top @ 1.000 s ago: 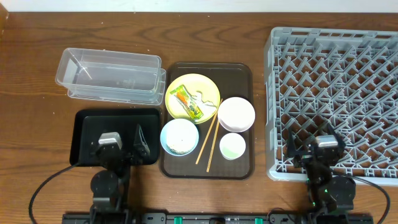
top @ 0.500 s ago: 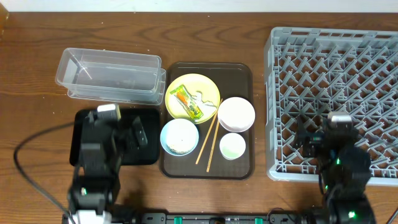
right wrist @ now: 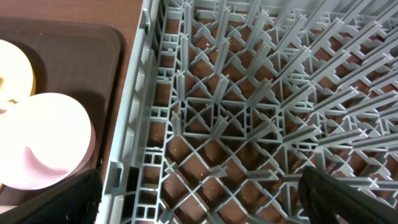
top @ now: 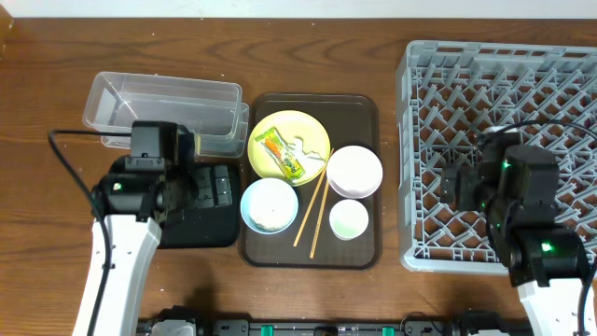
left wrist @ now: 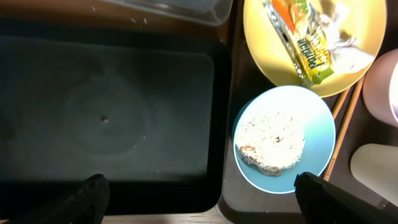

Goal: Sort waste into correct bins and load items into the dishwasher rack
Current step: 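Reach the left gripper to the yellow plate and grasp the snack wrapper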

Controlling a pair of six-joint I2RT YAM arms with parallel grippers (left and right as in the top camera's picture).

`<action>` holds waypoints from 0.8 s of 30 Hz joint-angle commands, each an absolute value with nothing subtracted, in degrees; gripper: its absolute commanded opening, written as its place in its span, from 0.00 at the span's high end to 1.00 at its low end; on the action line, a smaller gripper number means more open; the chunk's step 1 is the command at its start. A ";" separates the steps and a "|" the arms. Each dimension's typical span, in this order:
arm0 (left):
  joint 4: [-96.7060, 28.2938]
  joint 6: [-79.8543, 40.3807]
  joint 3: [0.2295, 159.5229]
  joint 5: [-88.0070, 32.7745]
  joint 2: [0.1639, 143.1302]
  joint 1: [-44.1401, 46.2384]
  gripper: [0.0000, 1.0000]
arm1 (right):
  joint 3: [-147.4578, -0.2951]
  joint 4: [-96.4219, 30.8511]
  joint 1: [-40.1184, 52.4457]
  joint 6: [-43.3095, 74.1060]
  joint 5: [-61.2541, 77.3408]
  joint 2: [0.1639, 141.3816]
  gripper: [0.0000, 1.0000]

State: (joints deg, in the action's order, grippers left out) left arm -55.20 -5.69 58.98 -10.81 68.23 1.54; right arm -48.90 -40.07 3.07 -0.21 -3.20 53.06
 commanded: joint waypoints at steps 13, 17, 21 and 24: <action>-27.77 -16.56 60.12 -16.51 76.73 8.08 0.01 | -50.28 -39.88 3.03 0.62 -2.55 53.15 0.01; -22.00 -18.35 60.12 -12.80 82.21 12.01 0.01 | -50.28 -39.88 3.03 0.62 -2.55 53.15 0.01; -17.02 -18.39 60.12 -8.67 88.53 16.69 0.01 | -50.28 -39.88 3.03 0.62 -2.55 53.17 0.01; -15.42 -23.05 60.12 -4.91 92.68 19.35 0.00 | -50.26 -40.01 3.03 0.62 -2.55 53.17 0.01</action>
